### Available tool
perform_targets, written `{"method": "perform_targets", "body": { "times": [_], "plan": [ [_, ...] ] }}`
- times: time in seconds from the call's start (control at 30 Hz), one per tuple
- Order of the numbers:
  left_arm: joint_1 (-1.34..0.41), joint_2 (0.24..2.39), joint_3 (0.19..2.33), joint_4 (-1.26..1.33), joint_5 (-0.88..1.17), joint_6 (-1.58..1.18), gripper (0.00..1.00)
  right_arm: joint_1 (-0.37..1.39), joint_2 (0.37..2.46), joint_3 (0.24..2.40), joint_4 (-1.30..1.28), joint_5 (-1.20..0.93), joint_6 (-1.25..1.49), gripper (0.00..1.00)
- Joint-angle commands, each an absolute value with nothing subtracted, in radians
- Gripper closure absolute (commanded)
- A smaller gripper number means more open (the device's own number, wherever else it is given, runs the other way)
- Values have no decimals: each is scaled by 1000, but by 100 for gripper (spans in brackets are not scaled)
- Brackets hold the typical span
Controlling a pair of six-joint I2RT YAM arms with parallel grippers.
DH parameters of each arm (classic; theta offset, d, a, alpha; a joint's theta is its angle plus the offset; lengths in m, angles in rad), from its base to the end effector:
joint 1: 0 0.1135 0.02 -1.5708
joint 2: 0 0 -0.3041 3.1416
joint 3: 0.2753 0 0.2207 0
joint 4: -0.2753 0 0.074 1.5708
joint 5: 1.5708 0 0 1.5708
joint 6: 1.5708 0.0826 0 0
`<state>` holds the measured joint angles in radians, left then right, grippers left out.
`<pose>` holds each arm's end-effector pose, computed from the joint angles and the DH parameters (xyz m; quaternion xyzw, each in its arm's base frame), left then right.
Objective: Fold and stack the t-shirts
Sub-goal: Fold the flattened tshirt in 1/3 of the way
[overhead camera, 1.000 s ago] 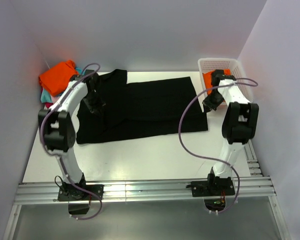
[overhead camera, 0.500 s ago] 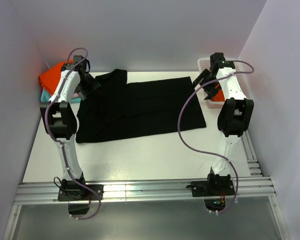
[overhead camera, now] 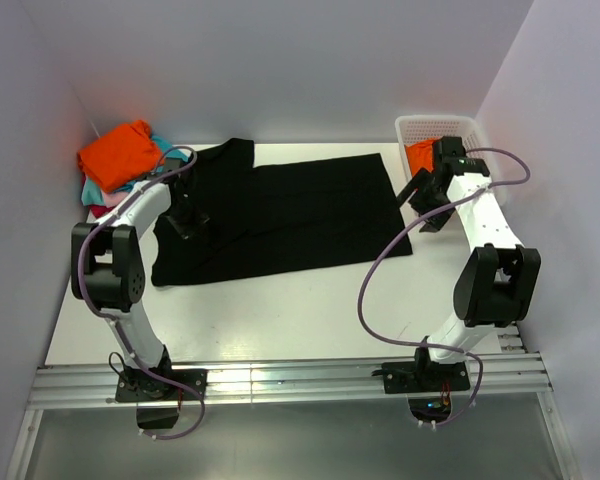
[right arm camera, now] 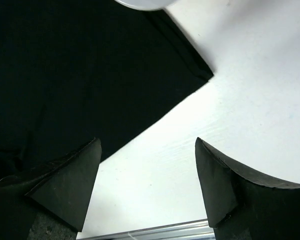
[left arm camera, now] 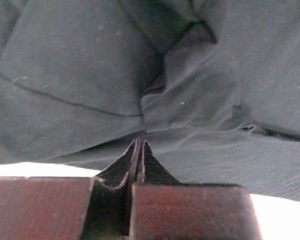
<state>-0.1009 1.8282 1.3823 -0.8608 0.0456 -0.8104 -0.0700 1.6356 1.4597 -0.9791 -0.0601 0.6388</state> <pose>0.3536 -0.0396 0.2190 -0.3414 0.9304 -0.0782 0.1083 0.3221 -0.0176 0.2957 0.3336 0.9194 0.0861 0.1898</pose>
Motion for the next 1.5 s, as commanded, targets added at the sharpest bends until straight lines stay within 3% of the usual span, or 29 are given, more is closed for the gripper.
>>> {"method": "perform_targets", "body": {
  "times": [0.0,0.37,0.53,1.47],
  "plan": [
    [-115,1831,1387,-765,57,-822,100,-74,1586,1416,-960,-17,624,18],
    [-123,1907,1460,-809,-107,-805,100,-104,1520,1419,-1028,52,606,18],
    [-123,1845,1405,-741,-135,-779,77,-117,1494,1361,-1012,57,607,18],
    [-129,1910,1388,-598,-52,-749,76,-135,1525,1295,-974,-17,630,22]
  ]
}}
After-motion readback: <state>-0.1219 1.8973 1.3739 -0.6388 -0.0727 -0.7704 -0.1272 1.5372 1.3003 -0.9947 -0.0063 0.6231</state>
